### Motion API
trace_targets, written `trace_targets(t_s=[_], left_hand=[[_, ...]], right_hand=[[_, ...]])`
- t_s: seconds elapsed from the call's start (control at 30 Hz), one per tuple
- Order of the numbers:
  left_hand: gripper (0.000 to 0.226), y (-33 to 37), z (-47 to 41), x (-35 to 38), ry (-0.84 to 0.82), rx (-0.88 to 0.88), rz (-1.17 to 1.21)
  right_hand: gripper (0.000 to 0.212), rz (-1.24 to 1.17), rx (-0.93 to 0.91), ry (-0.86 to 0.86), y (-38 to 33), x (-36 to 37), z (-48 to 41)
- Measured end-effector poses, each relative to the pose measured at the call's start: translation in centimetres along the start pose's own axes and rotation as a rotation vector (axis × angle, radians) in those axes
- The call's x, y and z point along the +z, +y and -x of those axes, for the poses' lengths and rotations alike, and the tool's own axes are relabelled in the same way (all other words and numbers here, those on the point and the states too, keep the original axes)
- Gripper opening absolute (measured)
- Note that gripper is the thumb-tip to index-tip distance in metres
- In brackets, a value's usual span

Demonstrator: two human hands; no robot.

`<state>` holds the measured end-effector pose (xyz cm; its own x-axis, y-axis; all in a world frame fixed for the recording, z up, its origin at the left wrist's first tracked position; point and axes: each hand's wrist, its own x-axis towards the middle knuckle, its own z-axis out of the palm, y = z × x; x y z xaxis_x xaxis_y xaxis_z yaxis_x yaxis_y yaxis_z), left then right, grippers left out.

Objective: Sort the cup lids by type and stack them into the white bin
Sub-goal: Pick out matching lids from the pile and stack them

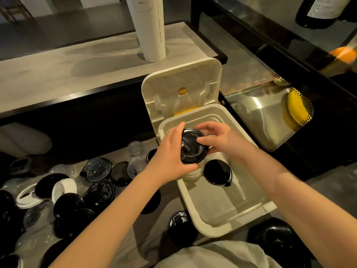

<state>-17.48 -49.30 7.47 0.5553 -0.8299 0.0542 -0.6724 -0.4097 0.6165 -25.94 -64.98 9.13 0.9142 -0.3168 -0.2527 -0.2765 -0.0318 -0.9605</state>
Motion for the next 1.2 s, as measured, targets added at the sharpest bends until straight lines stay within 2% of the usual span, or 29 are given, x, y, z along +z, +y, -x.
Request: trace_targets(t_s=[0.07,0.13,0.2,0.3,0.4,0.53,0.7,0.9,1.07,1.2], left_hand=[[0.103,0.1,0.4,-0.1,0.009,-0.055,0.121],[0.082,0.0,0.7,-0.2,0.033,-0.089,0.188],[0.062,-0.3,0.9,-0.2,0.050,-0.081,0.135],[0.053,-0.9,1.4,0.2,0.024,0.010,-0.113],[0.056,-1.6,2.7,0.7,0.006,-0.009,-0.276],[0.080,-2.5,4.5,1.1,-0.011,-0.064,-0.266],[0.079,-2.6,5.3,1.4,-0.066,-0.101,-0.231],[0.079,-2.8,5.2,1.4,-0.076,-0.106,-0.223],[0.073,-2.9,5.3,1.3,-0.096,-0.093,-0.285],[0.072,-2.9,5.3,0.9,-0.126,-0.073,-0.355]], right_hand=[[0.026,-0.053,0.005,0.031,0.4,-0.5,0.4],[0.027,-0.081,0.016,0.046,0.8,-1.1,0.8],[0.029,-0.053,0.035,0.037,1.3,-1.5,1.2],[0.031,0.126,0.118,-0.011,2.7,-1.9,1.4],[0.032,0.435,0.219,-0.150,4.7,-1.7,1.1],[0.036,0.839,0.300,-0.446,6.8,-0.3,-0.1],[0.043,1.072,0.251,-0.689,8.9,2.3,-2.3],[0.038,1.223,0.087,-0.629,10.7,2.6,-2.3],[0.033,1.386,-0.032,-0.658,11.0,3.0,-2.2],[0.034,1.382,-0.068,-0.573,9.8,3.0,-2.1]])
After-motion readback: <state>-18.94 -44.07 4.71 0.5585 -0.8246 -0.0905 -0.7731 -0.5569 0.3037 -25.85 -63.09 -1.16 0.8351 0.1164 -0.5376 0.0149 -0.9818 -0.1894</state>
